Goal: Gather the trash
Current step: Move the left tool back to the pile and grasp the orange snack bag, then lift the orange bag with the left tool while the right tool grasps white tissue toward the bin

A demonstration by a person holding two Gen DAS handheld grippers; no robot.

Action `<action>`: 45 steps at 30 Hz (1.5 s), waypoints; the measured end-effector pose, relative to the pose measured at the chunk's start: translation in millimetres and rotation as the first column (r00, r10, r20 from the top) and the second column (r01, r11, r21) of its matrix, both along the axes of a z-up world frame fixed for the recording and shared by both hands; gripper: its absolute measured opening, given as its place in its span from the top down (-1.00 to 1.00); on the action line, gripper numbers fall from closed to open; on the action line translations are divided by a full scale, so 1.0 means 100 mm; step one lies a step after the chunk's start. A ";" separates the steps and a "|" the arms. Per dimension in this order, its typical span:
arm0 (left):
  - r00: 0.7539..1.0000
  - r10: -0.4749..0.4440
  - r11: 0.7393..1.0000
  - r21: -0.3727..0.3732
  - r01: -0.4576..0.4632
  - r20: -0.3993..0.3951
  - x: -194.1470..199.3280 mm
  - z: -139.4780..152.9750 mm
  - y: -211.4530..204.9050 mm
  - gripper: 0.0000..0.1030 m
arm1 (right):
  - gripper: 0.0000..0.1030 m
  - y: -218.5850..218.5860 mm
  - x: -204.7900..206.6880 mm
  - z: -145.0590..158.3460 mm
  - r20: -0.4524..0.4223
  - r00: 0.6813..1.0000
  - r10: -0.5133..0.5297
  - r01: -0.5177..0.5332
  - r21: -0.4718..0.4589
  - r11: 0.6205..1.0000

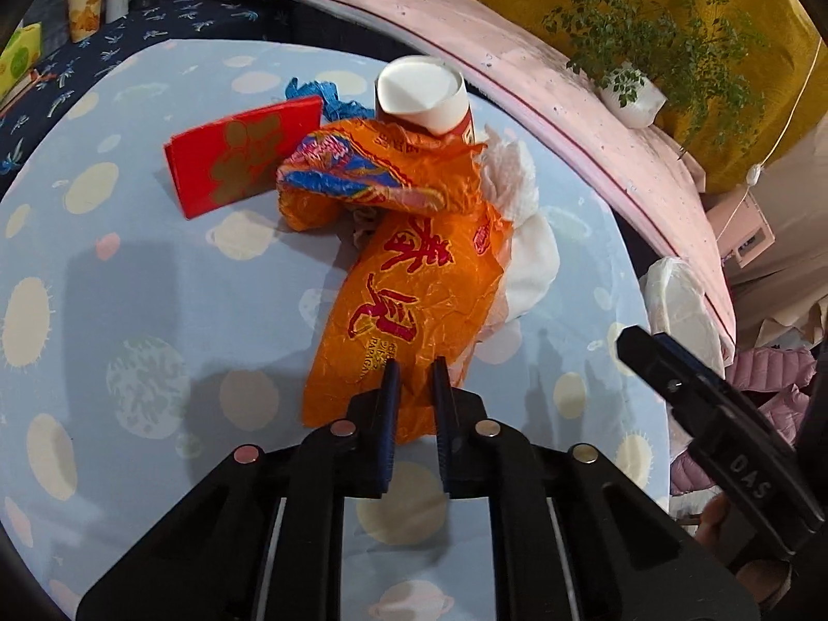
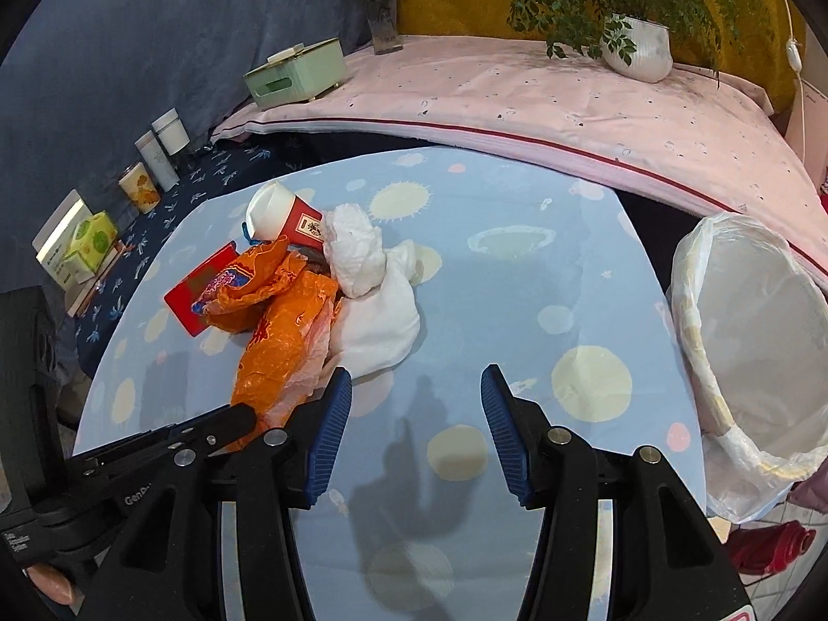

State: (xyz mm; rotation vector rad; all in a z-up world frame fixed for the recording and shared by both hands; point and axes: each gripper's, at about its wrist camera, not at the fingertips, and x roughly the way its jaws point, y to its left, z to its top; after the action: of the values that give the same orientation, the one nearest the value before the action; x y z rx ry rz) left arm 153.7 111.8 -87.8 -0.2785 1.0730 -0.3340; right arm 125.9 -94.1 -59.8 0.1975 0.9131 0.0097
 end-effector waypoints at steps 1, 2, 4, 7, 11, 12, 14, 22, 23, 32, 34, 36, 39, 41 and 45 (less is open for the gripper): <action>1.000 0.001 1.000 0.000 -0.001 0.009 -0.02 0.03 0.04 0.81 | 0.01 0.02 0.01 -0.02 -0.002 1.000 0.002 -0.002 0.002 1.000; 1.000 0.004 1.000 -0.001 -0.004 0.015 -0.03 0.05 0.07 0.82 | 0.01 0.04 0.00 -0.03 -0.005 1.000 0.005 -0.005 0.003 1.000; 0.999 0.015 1.000 0.003 -0.015 0.030 -0.07 0.10 0.15 0.83 | 0.01 0.07 0.00 -0.04 -0.008 1.000 0.011 -0.011 0.006 1.000; 0.998 0.034 0.999 0.000 -0.034 0.053 -0.11 0.20 0.26 0.83 | 0.01 0.14 0.00 -0.07 -0.014 1.000 0.026 -0.025 0.011 1.000; 0.995 0.045 0.999 0.017 -0.047 0.083 -0.16 0.32 0.36 0.83 | 0.01 0.23 0.02 -0.10 -0.022 0.999 0.045 -0.045 0.007 0.999; 0.995 0.048 0.999 0.023 -0.050 0.089 -0.17 0.35 0.38 0.83 | 0.01 0.24 0.02 -0.11 -0.022 0.999 0.046 -0.046 0.008 0.999; 0.994 0.050 0.998 0.018 -0.052 0.100 -0.20 0.42 0.42 0.83 | 0.01 0.25 0.04 -0.11 -0.021 0.999 0.046 -0.046 0.008 0.999; 0.981 0.014 1.000 -0.021 -0.010 0.195 -0.19 0.84 0.32 0.83 | 0.01 0.16 0.29 -0.11 -0.017 1.000 0.015 -0.015 0.000 1.000; 0.979 0.012 1.000 -0.025 -0.007 0.204 -0.16 0.89 0.29 0.83 | 0.01 0.16 0.33 -0.11 -0.018 1.000 0.013 -0.013 0.000 1.000; 0.964 -0.007 1.000 0.001 0.007 0.267 0.24 1.09 0.01 0.83 | 0.18 0.14 0.70 -0.33 -0.058 0.998 0.020 -0.020 -0.002 1.000; 0.965 -0.009 1.000 0.007 0.008 0.261 0.33 1.07 -0.03 0.83 | 0.40 0.14 0.76 -0.39 -0.075 0.997 0.027 -0.027 0.008 1.000; 0.968 -0.008 1.000 0.016 0.004 0.252 0.40 1.03 -0.07 0.83 | 0.59 0.14 0.79 -0.44 -0.084 0.996 0.034 -0.033 0.012 0.999; 0.969 -0.006 0.999 0.033 -0.002 0.246 0.45 0.99 -0.10 0.83 | 0.83 0.13 0.75 -0.43 -0.079 0.996 0.045 -0.043 0.028 0.999; 0.970 -0.003 0.999 0.036 -0.006 0.243 0.46 0.98 -0.11 0.83 | 0.85 0.12 0.67 -0.35 -0.058 0.997 0.049 -0.047 0.029 0.998; 0.970 -0.004 0.999 0.040 -0.005 0.243 0.44 1.00 -0.15 0.83 | 0.85 0.05 0.51 -0.08 0.008 0.999 0.047 -0.047 0.038 0.998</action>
State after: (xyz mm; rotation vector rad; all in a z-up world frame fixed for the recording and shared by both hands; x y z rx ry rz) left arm 198.2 96.4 11.7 -0.1962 0.8372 -0.3365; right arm 176.9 -89.2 -67.4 0.2115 0.9103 0.0717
